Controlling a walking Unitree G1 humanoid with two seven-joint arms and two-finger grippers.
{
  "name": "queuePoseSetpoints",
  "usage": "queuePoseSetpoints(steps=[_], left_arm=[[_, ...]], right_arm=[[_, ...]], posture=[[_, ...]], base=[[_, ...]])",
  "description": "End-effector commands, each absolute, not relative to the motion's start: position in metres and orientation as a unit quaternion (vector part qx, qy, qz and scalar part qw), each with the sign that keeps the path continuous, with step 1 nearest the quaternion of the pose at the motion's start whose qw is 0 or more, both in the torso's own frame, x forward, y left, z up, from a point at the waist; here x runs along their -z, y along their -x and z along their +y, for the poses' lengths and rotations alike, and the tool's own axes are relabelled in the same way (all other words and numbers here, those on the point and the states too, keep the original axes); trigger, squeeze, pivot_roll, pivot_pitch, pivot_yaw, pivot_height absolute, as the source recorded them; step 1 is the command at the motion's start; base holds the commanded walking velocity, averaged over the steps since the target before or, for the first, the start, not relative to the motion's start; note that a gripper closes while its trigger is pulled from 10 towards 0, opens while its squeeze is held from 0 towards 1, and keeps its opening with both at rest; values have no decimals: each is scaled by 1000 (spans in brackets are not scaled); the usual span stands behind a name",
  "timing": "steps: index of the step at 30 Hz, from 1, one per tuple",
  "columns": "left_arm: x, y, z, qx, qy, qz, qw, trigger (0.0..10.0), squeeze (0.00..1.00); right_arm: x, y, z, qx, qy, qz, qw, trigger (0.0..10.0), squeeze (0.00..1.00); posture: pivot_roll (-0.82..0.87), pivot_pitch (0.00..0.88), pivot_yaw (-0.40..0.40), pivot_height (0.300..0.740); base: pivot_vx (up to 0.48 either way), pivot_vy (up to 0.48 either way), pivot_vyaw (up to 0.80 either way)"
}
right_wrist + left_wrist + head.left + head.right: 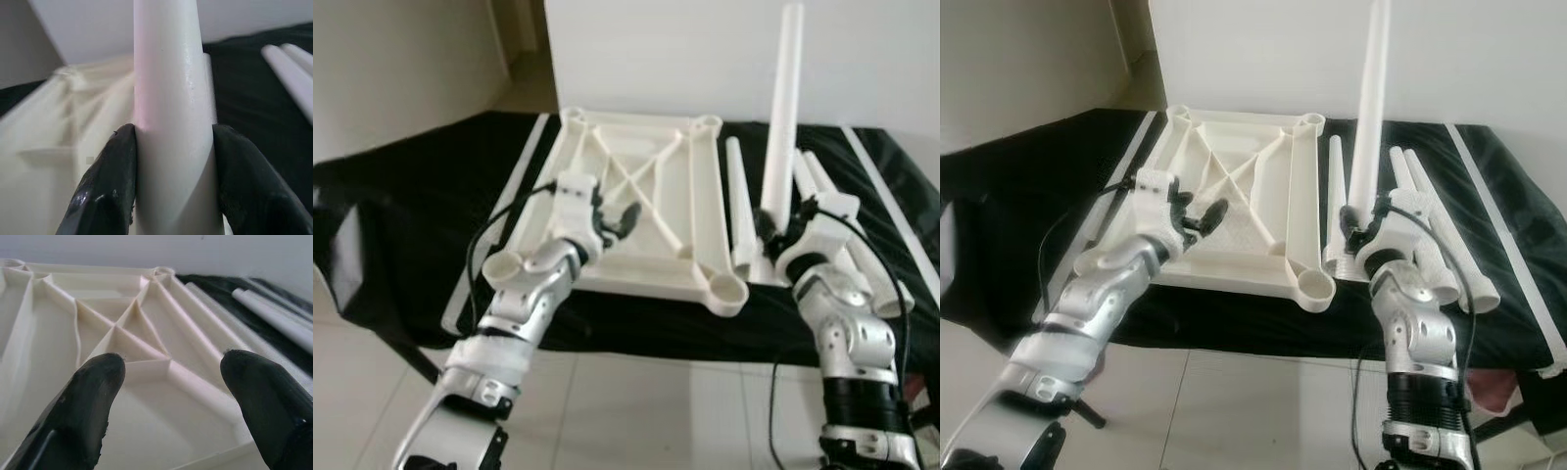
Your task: Building children table
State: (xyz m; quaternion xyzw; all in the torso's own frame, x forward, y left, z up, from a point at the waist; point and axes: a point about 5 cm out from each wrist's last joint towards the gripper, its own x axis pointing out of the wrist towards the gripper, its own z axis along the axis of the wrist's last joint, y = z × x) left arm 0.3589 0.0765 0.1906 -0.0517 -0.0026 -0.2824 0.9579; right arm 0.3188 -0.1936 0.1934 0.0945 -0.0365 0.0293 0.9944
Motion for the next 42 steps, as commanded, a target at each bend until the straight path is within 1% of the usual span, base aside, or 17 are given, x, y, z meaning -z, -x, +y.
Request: queuePoseSetpoints(steps=[1, 5, 7, 10, 11, 12, 15, 16, 21, 26, 27, 28, 29, 31, 32, 36, 42], left_arm=[[-188, -353, 65, 406, 30, 3, 913, 10000, 0], [-207, -368, 48, 424, 7, 2, 906, 10000, 0], [-207, -368, 48, 424, 7, 2, 906, 10000, 0], [-221, -375, 38, 440, -3, -12, 898, 10000, 0], [-221, -375, 38, 440, -3, -12, 898, 10000, 0], [-230, -377, 33, 451, -7, -21, 892, 10000, 0], [-238, -378, 27, 458, -6, -28, 888, 10000, 0], [-246, -377, 20, 474, -2, -34, 880, 10000, 0], [-252, -375, 13, 491, -5, -41, 870, 10000, 0], [-257, -369, 1, 526, -25, -53, 849, 10000, 0], [-257, -369, 1, 526, -25, -53, 849, 10000, 0], [-261, -367, -3, 539, -21, -60, 840, 10000, 0], [-261, -367, -3, 539, -21, -60, 840, 10000, 0], [-269, -362, -8, 562, -15, -76, 824, 10000, 0], [-269, -362, -8, 562, -15, -76, 824, 10000, 0], [-279, -353, -16, 589, -5, -96, 802, 10000, 0], [-285, -345, -20, 611, 4, -106, 785, 10000, 0]], right_arm=[[-199, -315, -188, -53, -105, -58, 991, 10000, 0], [-205, -300, -160, -161, -139, -78, 974, 10000, 0], [-205, -300, -160, -161, -139, -78, 974, 10000, 0], [-204, -295, -147, -200, -124, -87, 968, 10000, 0], [-204, -295, -147, -200, -124, -87, 968, 10000, 0], [-200, -292, -140, -217, -109, -79, 967, 10000, 0], [-198, -292, -134, -228, -112, -73, 964, 10000, 0], [-195, -290, -127, -241, -118, -70, 961, 10000, 0], [-193, -288, -121, -257, -125, -66, 956, 10000, 0], [-187, -285, -113, -281, -132, -56, 949, 10000, 0], [-187, -285, -113, -281, -132, -56, 949, 10000, 0], [-184, -285, -112, -283, -133, -52, 949, 10000, 0], [-184, -285, -112, -283, -133, -52, 949, 10000, 0], [-179, -286, -111, -281, -137, -47, 949, 10000, 0], [-179, -286, -111, -281, -137, -47, 949, 10000, 0], [-177, -291, -111, -281, -137, -45, 949, 10000, 0], [-178, -297, -109, -285, -133, -47, 948, 10000, 0]], posture=[[-24, 6, 6, 740], [-26, 0, 15, 740], [-26, 0, 15, 740], [-26, 0, 22, 740], [-26, 0, 22, 740], [-25, 0, 22, 740], [-17, 0, 19, 740], [-13, 0, 21, 740], [-11, 0, 21, 740], [-7, 0, 29, 740], [-7, 0, 29, 740], [-5, 0, 33, 740], [-5, 0, 33, 740], [-4, 2, 34, 740], [-4, 2, 34, 740], [-2, 4, 39, 740], [-2, 4, 42, 740]], base=[[0, 0, 0], [0, 0, 0], [0, 0, 0], [0, 0, 0], [0, 0, 0], [0, 0, 0], [0, 0, 0], [0, 0, 0], [0, 0, 0], [0, 0, 0], [0, 0, 0], [0, 0, 0], [0, 0, 0], [0, 0, 0], [0, 0, 0], [0, 0, 0], [0, 0, 0]])
